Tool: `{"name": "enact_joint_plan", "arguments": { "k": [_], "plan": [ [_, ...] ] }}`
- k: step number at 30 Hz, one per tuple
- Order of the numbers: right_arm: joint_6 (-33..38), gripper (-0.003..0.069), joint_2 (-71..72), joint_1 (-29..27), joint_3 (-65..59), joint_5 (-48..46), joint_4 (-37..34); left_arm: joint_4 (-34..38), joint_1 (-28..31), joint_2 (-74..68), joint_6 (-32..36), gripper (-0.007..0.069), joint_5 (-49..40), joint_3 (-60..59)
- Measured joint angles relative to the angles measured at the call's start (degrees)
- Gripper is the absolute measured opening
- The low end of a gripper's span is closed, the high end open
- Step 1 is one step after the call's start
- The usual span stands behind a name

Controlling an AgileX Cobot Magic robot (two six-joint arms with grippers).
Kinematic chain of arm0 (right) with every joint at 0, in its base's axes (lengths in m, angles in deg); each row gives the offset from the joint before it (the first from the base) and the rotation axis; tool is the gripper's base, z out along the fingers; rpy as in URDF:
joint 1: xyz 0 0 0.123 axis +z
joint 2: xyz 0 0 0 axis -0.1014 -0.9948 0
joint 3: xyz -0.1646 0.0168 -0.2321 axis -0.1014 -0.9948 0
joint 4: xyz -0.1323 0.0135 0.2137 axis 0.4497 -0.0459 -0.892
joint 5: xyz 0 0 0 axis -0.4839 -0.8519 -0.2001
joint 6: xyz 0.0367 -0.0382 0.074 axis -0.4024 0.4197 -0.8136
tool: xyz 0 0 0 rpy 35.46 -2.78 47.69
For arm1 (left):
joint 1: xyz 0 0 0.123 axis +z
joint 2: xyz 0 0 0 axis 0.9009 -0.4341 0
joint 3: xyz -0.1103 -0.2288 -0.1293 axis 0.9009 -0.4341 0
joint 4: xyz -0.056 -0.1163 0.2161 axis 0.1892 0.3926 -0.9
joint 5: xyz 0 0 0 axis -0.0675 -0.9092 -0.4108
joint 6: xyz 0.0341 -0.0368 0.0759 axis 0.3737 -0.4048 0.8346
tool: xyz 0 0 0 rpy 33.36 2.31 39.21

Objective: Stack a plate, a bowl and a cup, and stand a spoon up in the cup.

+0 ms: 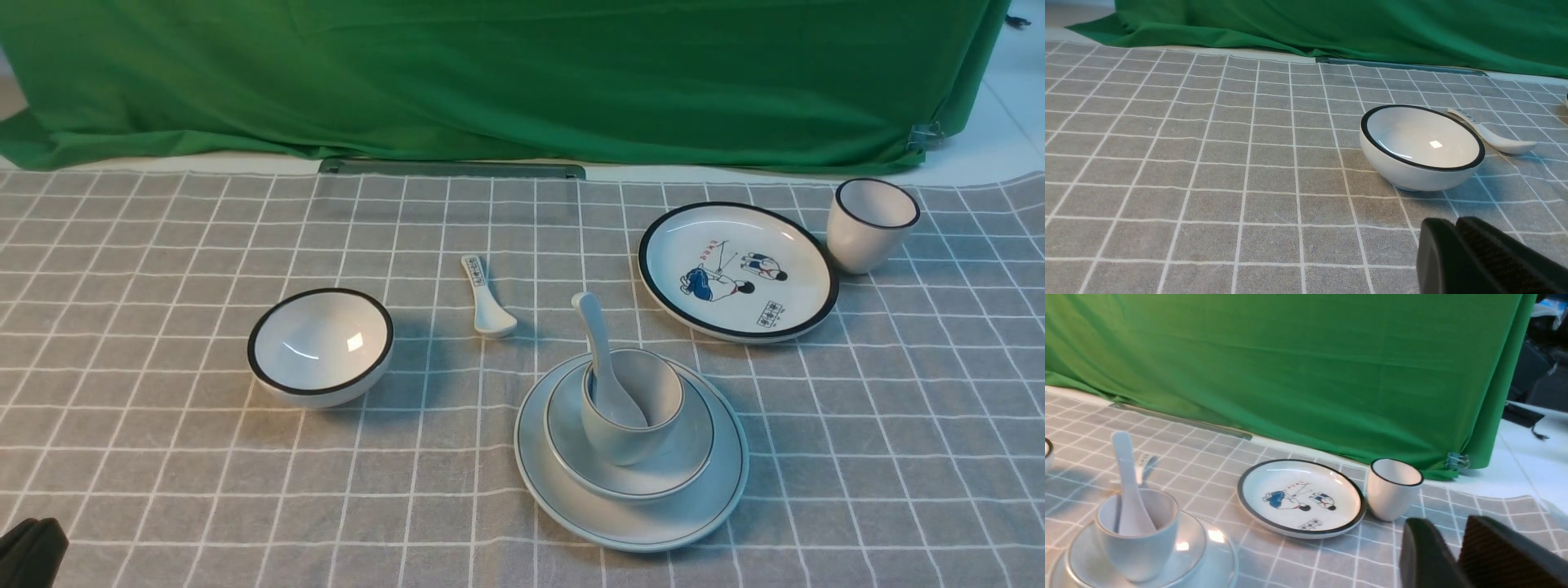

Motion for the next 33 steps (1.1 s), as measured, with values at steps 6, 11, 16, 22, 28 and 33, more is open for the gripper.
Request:
{"name": "enact_joint_plan", "arguments": {
  "k": [6, 11, 16, 22, 28, 33],
  "plan": [
    [-0.2, 0.0196, 0.0, 0.0, -0.3, -0.4, -1.8, 0.0, 0.0, 0.0, 0.0, 0.0017, 0.0, 0.0],
    [3.3, 0.0198, 1.0, -2.1, -3.2, -0.4, -1.8, 0.0, 0.0, 0.0, 0.0, 0.0017, 0.0, 0.0],
    [5.2, 0.021, 2.3, -10.7, -12.7, -0.1, -1.8, 0.0, 0.0, 0.0, 0.0, 0.0017, 0.0, 0.0],
    [3.3, 0.0214, 2.4, -15.3, -16.5, -2.5, -2.0, -0.1, 0.1, 0.0, 0.0, 0.0017, -0.1, 0.0],
    [3.2, 0.0216, 2.4, -15.5, -16.5, -2.3, -2.1, -0.6, 0.1, 0.0, 0.0, 0.0017, -0.1, 0.0],
    [3.2, 0.0227, 2.4, -15.5, -16.5, -2.3, -2.1, -0.8, 0.1, 0.0, 0.0, 0.0017, -0.1, 0.0]
  ]
}}
